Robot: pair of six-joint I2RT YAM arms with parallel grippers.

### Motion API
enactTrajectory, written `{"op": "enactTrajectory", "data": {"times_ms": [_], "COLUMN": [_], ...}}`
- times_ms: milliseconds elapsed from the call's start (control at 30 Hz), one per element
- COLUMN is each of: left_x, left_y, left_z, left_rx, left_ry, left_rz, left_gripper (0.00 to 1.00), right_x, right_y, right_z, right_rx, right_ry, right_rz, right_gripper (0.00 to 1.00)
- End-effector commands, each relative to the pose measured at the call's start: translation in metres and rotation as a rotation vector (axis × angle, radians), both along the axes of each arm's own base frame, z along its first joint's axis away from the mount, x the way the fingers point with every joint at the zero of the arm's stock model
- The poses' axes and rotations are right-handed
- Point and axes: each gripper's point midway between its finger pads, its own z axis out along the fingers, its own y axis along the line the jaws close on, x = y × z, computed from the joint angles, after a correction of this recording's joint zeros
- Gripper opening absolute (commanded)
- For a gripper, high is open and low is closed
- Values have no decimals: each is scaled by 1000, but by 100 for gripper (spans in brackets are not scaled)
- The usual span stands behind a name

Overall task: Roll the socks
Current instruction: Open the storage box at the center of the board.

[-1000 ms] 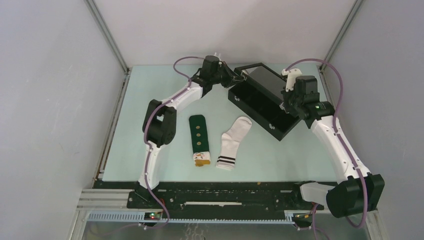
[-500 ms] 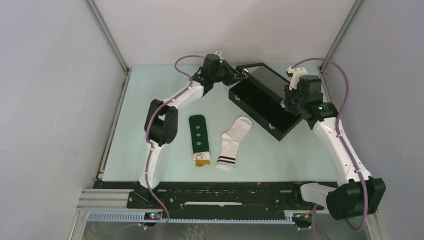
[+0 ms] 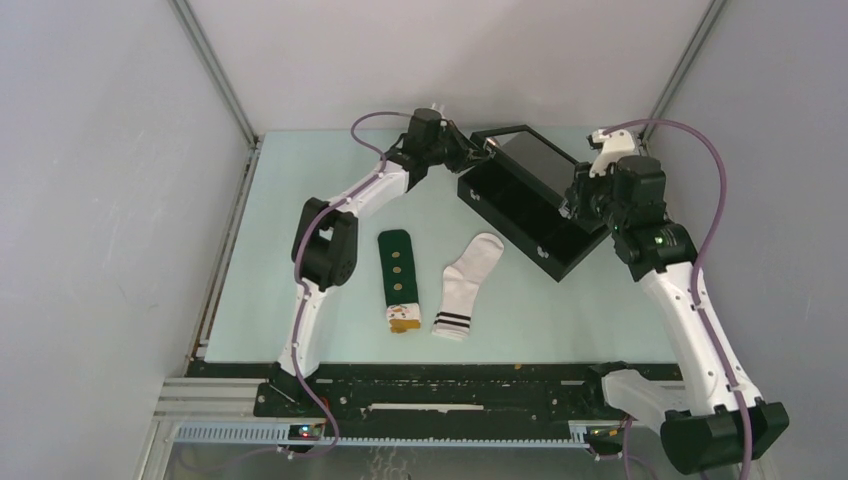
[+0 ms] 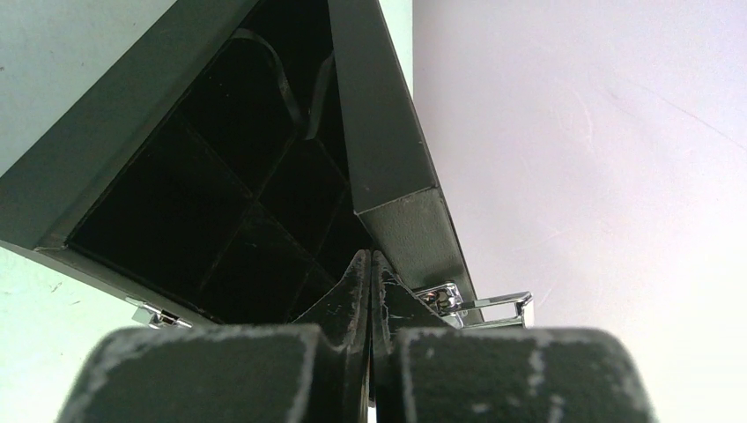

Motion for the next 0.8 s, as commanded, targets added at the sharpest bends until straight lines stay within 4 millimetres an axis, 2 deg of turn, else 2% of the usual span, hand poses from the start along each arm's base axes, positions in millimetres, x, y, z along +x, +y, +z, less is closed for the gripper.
{"op": "enactTrajectory", "data": {"times_ms": [0,100,233,333,367,567,767], "left_x": [6,7,6,5,5,4,5], "left_y": [-11,-11,-12,-12,-12,-14,-16], "left_z": [57,56,58,62,63,74,81], "left_rx": [-87,-83,-86,-86,-85,-92,-91], "left_ry": [-120,-120,-122,-135,-138,-165,-188], "left_rz": [-20,-21,-31,-40,-42,-61,-79], "left_gripper": [0,0,0,0,0,0,0], "right_x": [-16,-29,-42,-45,-45,-28,-2], "right_y": [37,55,63,65,65,65,60], "right_z": [27,11,-3,-15,-19,-44,-44], "right_rx": [89,129,159,161,153,39,-74], "right_ry": [-110,-131,-186,-221,-231,-273,-364], "right_rz": [113,168,193,205,208,190,95], "right_gripper": [38,34,18,2,0,0,0]}}
